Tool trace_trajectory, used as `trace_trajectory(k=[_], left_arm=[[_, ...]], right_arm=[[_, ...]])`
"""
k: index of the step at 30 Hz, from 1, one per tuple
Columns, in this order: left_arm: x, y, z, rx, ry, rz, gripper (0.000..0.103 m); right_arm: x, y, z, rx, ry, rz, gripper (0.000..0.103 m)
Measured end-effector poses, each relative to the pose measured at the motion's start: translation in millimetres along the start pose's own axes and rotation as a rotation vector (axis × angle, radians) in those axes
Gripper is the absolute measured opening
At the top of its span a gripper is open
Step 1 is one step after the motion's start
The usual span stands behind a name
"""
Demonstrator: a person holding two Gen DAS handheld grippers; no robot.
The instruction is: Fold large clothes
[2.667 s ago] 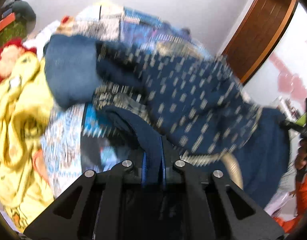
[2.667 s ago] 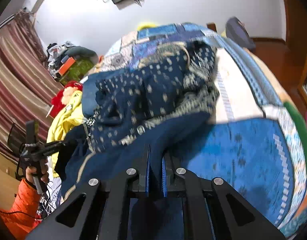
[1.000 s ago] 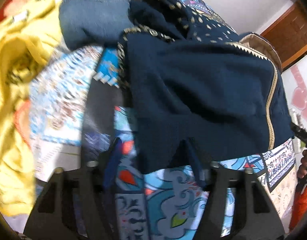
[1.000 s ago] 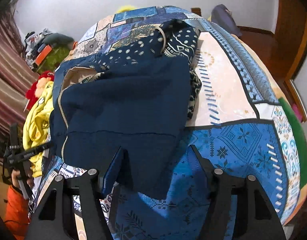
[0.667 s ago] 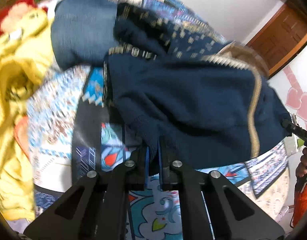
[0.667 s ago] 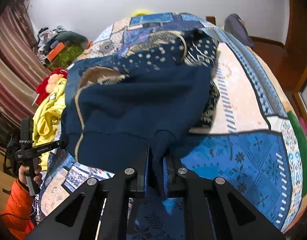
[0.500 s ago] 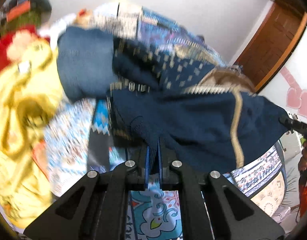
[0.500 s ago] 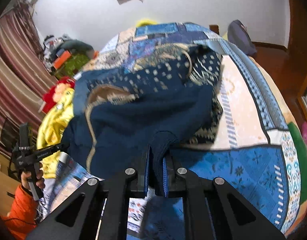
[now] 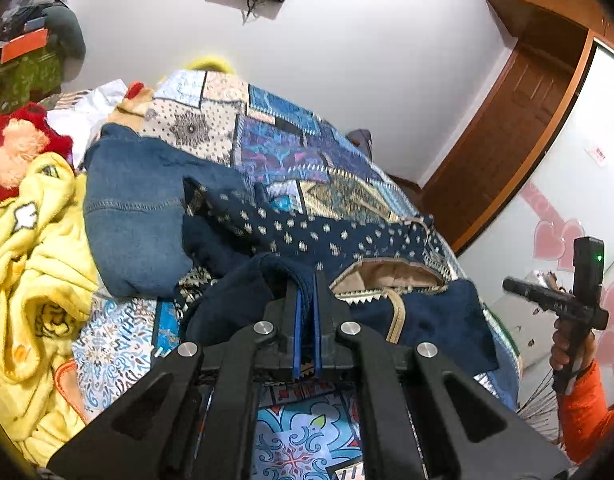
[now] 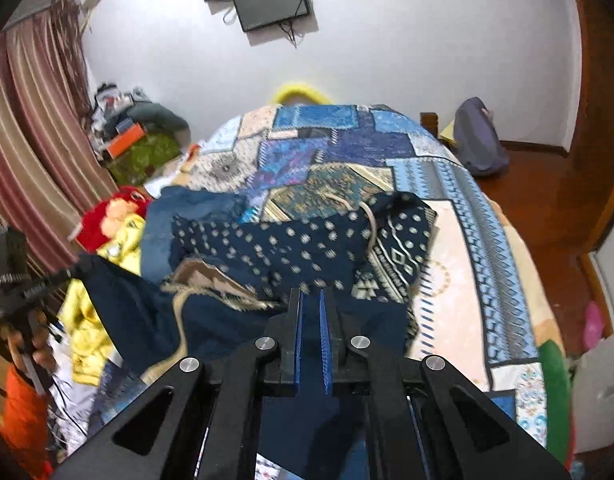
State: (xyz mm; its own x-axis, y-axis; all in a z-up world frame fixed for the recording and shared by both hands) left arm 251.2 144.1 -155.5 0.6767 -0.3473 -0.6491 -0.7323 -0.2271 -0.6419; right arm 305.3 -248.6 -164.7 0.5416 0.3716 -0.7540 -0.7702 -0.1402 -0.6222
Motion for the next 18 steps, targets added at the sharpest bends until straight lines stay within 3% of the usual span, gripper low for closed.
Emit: trace_trajectory(k=[3, 6, 9, 14, 15, 17, 18], left_arm=[[9.8, 12.9, -1.2, 0.011, -0.016, 0.028, 0.003], [12.8, 23.3, -0.6, 0.021, -0.036, 0.044, 0.003], [11.3, 29.9, 2.1, 0.029, -0.056, 0.061, 0.004], [9.8, 37.8, 6.5, 0.03, -0.07, 0.073, 0.004], [10.0, 39.2, 6.7, 0.028, -0.072, 0.075, 0.004], [11.1, 42.3, 6.6, 0.024, -0.069, 0.079, 0.004], [12.1, 43.0, 6.3, 0.023, -0.071, 0.08, 0.004]], right_arm=[[25.7, 29.6, 2.5, -0.025, -0.023, 0.181, 0.006], [50.4, 61.7, 2.8, -0.079, 0.079, 0.304, 0.006], [45.7, 78.9, 2.1, -0.119, 0.132, 0.233, 0.005], [41.1, 86.8, -1.3, -0.15, 0.243, 0.219, 0.006], [41.7, 88.7, -3.2, -0.172, 0.311, 0.224, 0.006], [43.0, 90.5, -7.5, -0.192, 0.366, 0.234, 0.018], [38.7, 90.1, -14.3, -0.176, 0.417, 0.214, 0.042]])
Point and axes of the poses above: each gripper's, at about its wrist camera, not at the fingertips, and x roughly the way its jaws point, z to its left, y to its underside, the point moved 1 cm from there along x, roughly the way its jaws point, and after that the axes turned 3 degrees about z, right-handed, at the moved point
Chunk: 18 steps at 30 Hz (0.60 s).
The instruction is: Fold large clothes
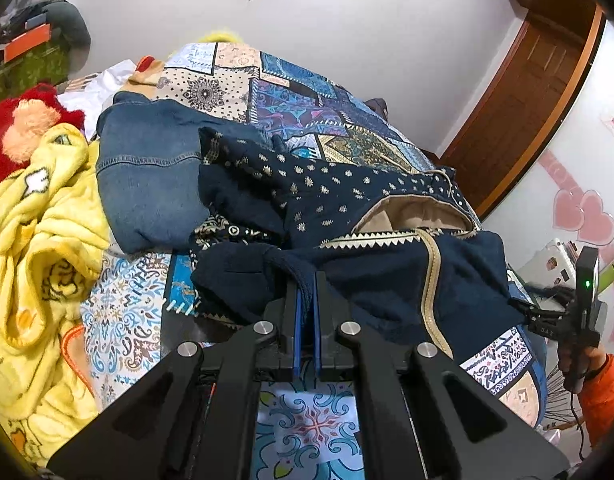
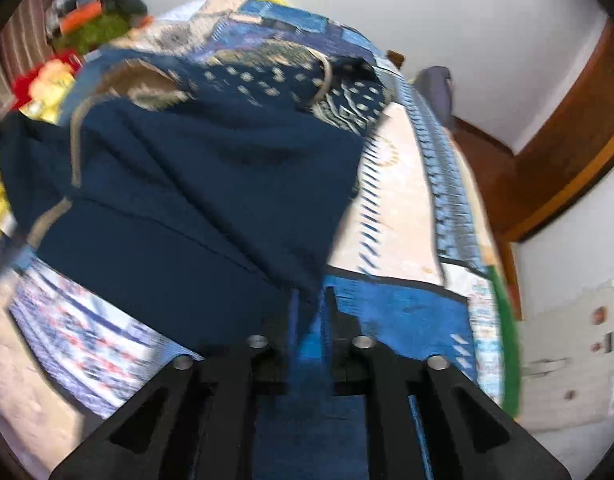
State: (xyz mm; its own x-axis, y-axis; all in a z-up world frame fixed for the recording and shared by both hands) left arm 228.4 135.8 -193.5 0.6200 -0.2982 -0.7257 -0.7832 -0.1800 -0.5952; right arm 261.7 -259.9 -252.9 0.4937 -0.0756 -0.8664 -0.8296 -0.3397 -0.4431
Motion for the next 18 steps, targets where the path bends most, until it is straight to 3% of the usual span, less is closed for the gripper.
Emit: trace_trajectory(k=[1, 2, 3, 6, 9, 11, 13, 15, 16, 17, 18], left_arm=[[0.7, 0.8, -0.5, 0.001, -0.001, 0.001, 0.004], [1.2, 1.0, -1.0, 0.002, -0.004, 0.002, 0.004], [1.9, 1.1, -2.0, 0.003, -0.007, 0.004, 0.003], [2.5, 1.1, -5.7, 0.015, -0.018, 0.004, 0.004], [3.1, 1.6, -9.9, 0.027, -0.029, 0.002, 0.004], [3.5, 2.5, -12.2, 0.031, -0.029, 0.003, 0.004], [3.4, 3.6, -13.3, 0.034, -0.029, 0.006, 0.004], [3.0, 4.5, -14.7, 0.037, -0.028, 0.009, 0.004], [2.1, 4.6, -15.6, 0.038, -0.028, 0.009, 0.004], [1.3, 4.2, -16.5, 0.041, -0.026, 0.006, 0.004], [-0.2, 3.3, -18.3, 0.048, -0.024, 0.002, 0.004]], right_arm=[[-0.2, 0.4, -7.1, 0.025, 0.05, -0.002, 0.079], [-0.5, 1.3, -18.0, 0.057, 0.067, -0.008, 0.09], [0.1, 2.0, -23.9, 0.076, 0.032, -0.002, 0.094], [0.1, 5.8, -52.6, 0.24, -0.183, 0.043, 0.093], [-2.5, 4.7, -57.3, 0.323, -0.372, 0.038, 0.093], [0.9, 2.0, -47.1, 0.328, -0.443, 0.049, 0.092], [11.3, -1.9, -27.6, 0.296, -0.477, 0.084, 0.078], [14.2, -3.3, -13.4, 0.263, -0.459, 0.051, 0.072], [14.2, -4.1, -9.8, 0.263, -0.475, 0.045, 0.056], [13.4, -4.7, -8.6, 0.269, -0.494, 0.043, 0.049], [13.4, -6.7, -7.8, 0.273, -0.51, 0.035, 0.03]])
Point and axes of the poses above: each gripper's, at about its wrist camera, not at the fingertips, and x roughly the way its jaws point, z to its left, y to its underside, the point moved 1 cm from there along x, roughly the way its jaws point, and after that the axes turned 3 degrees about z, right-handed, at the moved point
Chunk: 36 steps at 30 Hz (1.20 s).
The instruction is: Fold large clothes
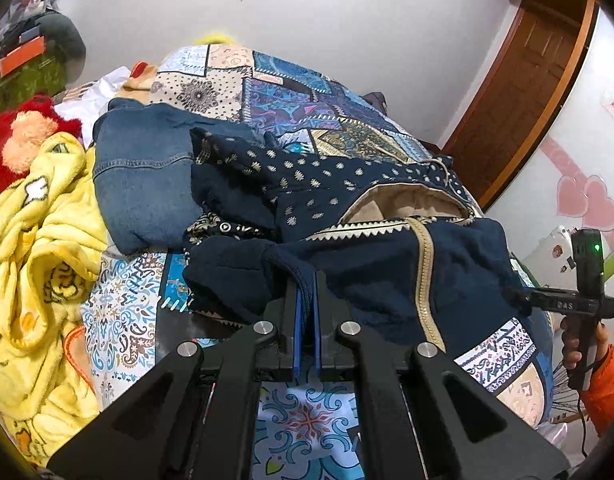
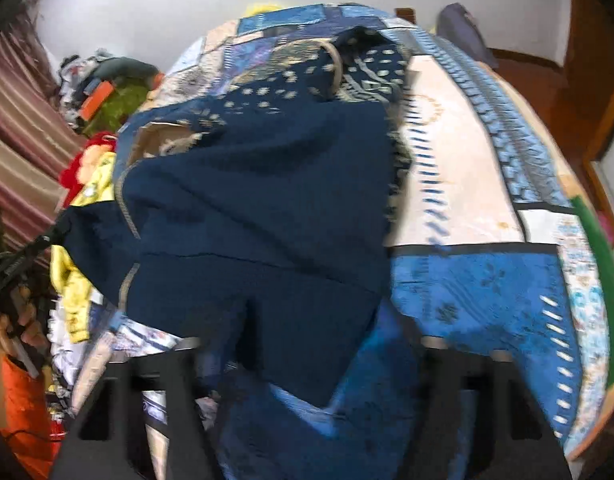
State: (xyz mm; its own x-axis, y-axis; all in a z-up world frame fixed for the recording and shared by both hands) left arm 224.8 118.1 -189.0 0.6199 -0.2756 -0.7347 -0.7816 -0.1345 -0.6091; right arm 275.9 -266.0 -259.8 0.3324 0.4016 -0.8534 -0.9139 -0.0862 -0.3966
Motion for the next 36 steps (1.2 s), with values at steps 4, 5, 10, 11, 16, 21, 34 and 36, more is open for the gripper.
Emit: trace_trajectory(k=[4, 5, 10, 11, 16, 21, 34, 36], left_arm=[[-11.1, -9.8, -7.7, 0.028, -0.005, -0.042, 0.004], [-14.0, -13.3, -9.3, 0.032, -0.004, -0.053, 0.004], [-30.3, -43.4, -9.1, 0.02, 0.042, -0.124, 0.004], [-31.8, -49.0, -8.2, 0.011, 0.053, -0.133, 0.004], [-33.4, -88.4, 11.7, -0.068, 0.121, -0.191, 0.004], [3.7, -136.9, 38.0, -0.116, 0.052, -0.193, 0.004], [188.5, -165.6, 93.3, -0.125, -0.241, 0.08, 0.004], [195.3, -163.2, 95.7, -0.118, -0.249, 0.082, 0.006]], right_arm=[[-2.3, -8.6, 13.1, -0.03, -0.033, -0.038, 0.01], [-6.8, -10.1, 16.7, -0.04, -0.042, -0.057, 0.01], [-38.3, -41.3, 38.3, -0.087, -0.131, -0.146, 0.009], [-43.7, -47.6, 40.5, -0.098, -0.14, -0.158, 0.009], [-63.2, -96.0, 47.5, -0.128, -0.107, -0.254, 0.009], [-54.8, -147.9, 33.1, -0.098, -0.057, -0.295, 0.009], [75.4, -242.2, -19.0, 0.037, 0.048, -0.121, 0.01], [80.3, -244.5, -33.3, 0.074, 0.015, -0.112, 0.01]])
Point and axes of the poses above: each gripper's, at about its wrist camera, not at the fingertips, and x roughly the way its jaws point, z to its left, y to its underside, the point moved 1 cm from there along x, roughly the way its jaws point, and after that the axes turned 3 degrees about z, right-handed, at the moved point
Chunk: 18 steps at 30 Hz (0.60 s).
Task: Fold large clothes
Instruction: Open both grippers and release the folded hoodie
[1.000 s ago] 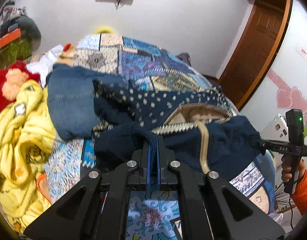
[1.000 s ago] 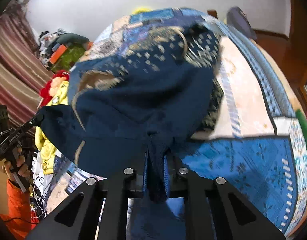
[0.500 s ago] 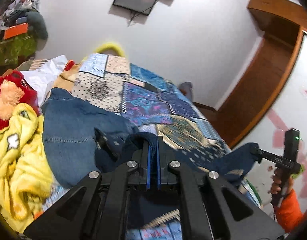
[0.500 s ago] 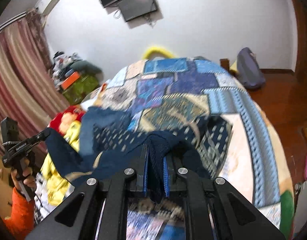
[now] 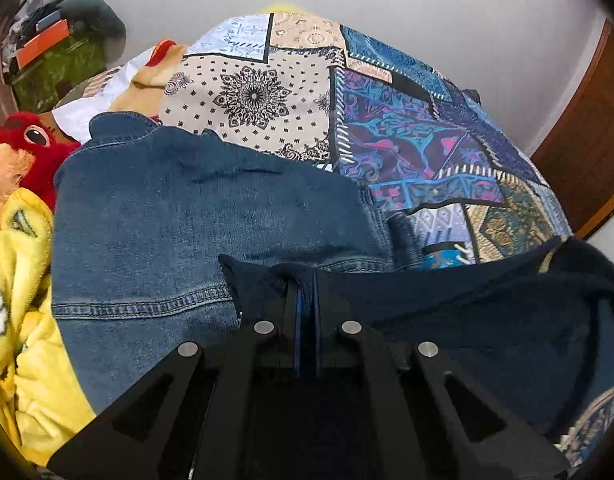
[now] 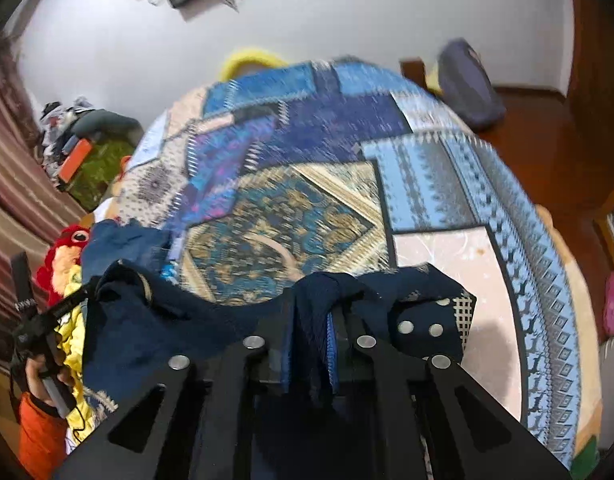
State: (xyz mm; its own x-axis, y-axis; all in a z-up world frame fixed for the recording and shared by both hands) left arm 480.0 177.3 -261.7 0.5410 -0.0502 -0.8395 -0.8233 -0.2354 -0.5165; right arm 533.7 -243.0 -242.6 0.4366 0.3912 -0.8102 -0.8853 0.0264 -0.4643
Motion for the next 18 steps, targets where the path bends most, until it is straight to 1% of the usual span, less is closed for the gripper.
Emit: trace_trajectory(k=[1, 3, 6, 7, 8, 9, 10, 12, 13, 14, 16, 18], left_arm=[[-0.4, 0.0, 0.4, 0.007, -0.007, -0.003, 0.007], [-3.5, -3.4, -0.5, 0.02, -0.011, -0.001, 0.007], [-19.6, -10.5, -4.6, 0.054, -0.006, 0.002, 0.007], [-31.2, -14.3, -5.9, 0.06, 0.005, -0.012, 0.011], [-39.1, -17.2, -7.3, 0.062, 0.001, -0.026, 0.016], [-50.4, -20.6, -8.2, 0.061, -0.013, -0.053, 0.03], [-65.5, -24.2, -8.5, 0.055, -0.025, -0.097, 0.05], [-87.2, -26.3, -8.6, 0.034, -0.036, -0.161, 0.066], [-94.5, -26.8, -9.7, 0.031, -0.036, -0.175, 0.066], [-101.7, -25.6, -12.5, 0.038, -0.025, -0.172, 0.066], [-108.6, -19.8, -19.2, 0.054, 0.006, -0.158, 0.066], [-112.4, -5.7, -30.6, 0.087, 0.05, -0.134, 0.067]], right_arm=[[-1.6, -1.3, -6.8, 0.022, -0.018, -0.003, 0.01], [-9.0, -3.4, -15.3, 0.042, -0.02, -0.022, 0.01], [-44.3, -11.9, -25.1, 0.016, 0.185, -0.145, 0.01], [-53.2, -13.7, -26.8, 0.009, 0.182, -0.155, 0.01], [-61.3, -15.3, -26.9, -0.001, 0.159, -0.151, 0.01], [-70.8, -15.9, -23.0, -0.03, 0.129, -0.137, 0.01], [-76.3, -15.2, -17.7, -0.056, 0.126, -0.134, 0.01], [-85.5, -10.3, -0.5, -0.135, 0.137, -0.131, 0.01], [-88.4, -5.3, 13.1, -0.183, 0.131, -0.127, 0.01], [-88.7, -1.2, 23.3, -0.212, 0.12, -0.12, 0.01], [-87.7, 11.5, 49.7, -0.273, 0.076, -0.097, 0.01], [-82.6, 28.3, 77.3, -0.321, 0.022, -0.074, 0.01]])
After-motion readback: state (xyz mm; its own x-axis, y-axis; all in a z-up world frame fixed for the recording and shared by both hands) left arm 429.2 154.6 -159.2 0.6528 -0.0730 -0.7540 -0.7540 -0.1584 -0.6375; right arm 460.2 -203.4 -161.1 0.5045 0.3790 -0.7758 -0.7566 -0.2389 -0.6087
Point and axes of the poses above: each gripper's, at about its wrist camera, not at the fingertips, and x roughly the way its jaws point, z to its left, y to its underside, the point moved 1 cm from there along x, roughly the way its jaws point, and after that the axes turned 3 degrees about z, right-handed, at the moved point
